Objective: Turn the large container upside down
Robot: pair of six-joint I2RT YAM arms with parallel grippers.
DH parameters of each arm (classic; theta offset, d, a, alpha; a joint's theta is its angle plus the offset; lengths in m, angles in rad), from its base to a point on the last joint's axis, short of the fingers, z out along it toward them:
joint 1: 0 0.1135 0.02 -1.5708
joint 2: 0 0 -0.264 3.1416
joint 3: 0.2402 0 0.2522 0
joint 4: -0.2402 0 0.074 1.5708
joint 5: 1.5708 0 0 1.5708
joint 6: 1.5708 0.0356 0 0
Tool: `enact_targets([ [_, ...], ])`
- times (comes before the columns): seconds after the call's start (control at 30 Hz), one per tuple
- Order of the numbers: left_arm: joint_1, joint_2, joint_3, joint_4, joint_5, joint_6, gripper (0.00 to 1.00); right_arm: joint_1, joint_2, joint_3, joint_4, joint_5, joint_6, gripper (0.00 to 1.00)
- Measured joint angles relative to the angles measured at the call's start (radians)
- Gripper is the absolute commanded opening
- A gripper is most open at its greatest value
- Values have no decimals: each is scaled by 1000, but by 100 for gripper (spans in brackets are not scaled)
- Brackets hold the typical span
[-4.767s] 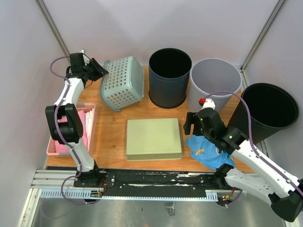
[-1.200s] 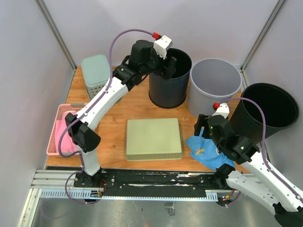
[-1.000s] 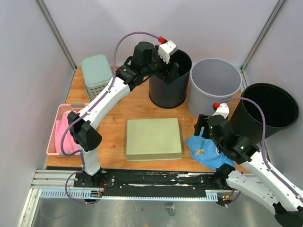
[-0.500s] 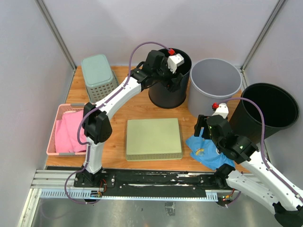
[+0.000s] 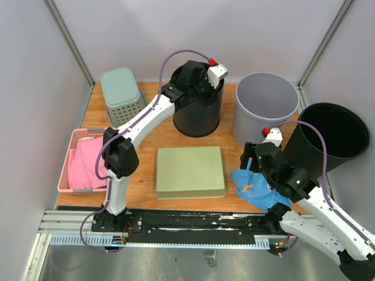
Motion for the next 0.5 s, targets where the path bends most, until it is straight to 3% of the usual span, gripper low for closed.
enact_targets([
  [0.07, 3, 0, 1, -3, -15, -12, 1, 0, -1, 0, 0, 0, 0, 76],
  [0.5, 6, -36, -10, 21, -101, -194, 0, 0, -9, -6, 0, 1, 0, 76],
])
